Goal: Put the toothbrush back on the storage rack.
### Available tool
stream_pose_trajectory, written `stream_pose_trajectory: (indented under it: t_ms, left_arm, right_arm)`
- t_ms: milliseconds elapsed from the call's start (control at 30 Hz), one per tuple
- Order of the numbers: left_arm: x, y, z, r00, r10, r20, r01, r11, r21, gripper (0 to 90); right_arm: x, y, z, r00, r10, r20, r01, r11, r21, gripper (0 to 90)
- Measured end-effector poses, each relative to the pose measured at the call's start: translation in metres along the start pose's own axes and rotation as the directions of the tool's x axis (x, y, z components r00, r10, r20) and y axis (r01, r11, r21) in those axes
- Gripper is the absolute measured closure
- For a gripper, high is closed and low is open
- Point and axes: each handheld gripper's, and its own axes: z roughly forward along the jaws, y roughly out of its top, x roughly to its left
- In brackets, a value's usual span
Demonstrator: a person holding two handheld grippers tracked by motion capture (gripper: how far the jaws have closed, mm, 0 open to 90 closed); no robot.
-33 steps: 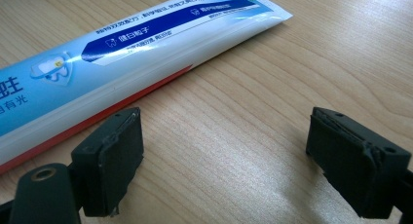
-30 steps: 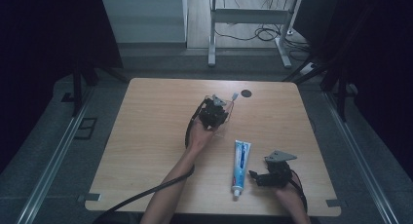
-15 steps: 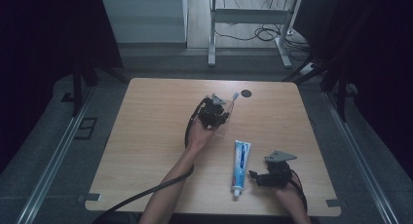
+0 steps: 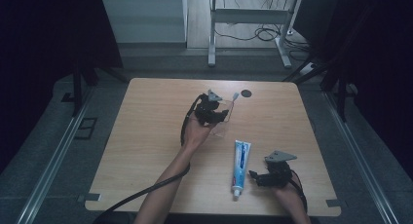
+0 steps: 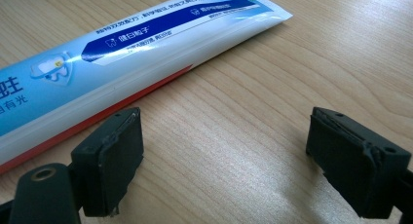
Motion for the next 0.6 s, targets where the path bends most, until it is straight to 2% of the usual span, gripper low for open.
stream_pose_trajectory:
  t_ms: [367, 600]
  left_arm:
    - [0.006, 0.006, -0.024, 0.999, 0.034, -0.028, -0.035, 0.9989, -0.03, 42.4]
    - [0.01, 0.006, -0.039, 0.9991, 0.034, -0.024, -0.034, 0.9991, -0.025, 39.8]
  right_arm:
    - [0.0, 0.0, 0.0, 1.0, 0.0, 0.0, 0.0, 1.0, 0.0, 13.3]
    - [0.0, 0.0, 0.0, 1.0, 0.0, 0.0, 0.0, 1.0, 0.0, 13.3]
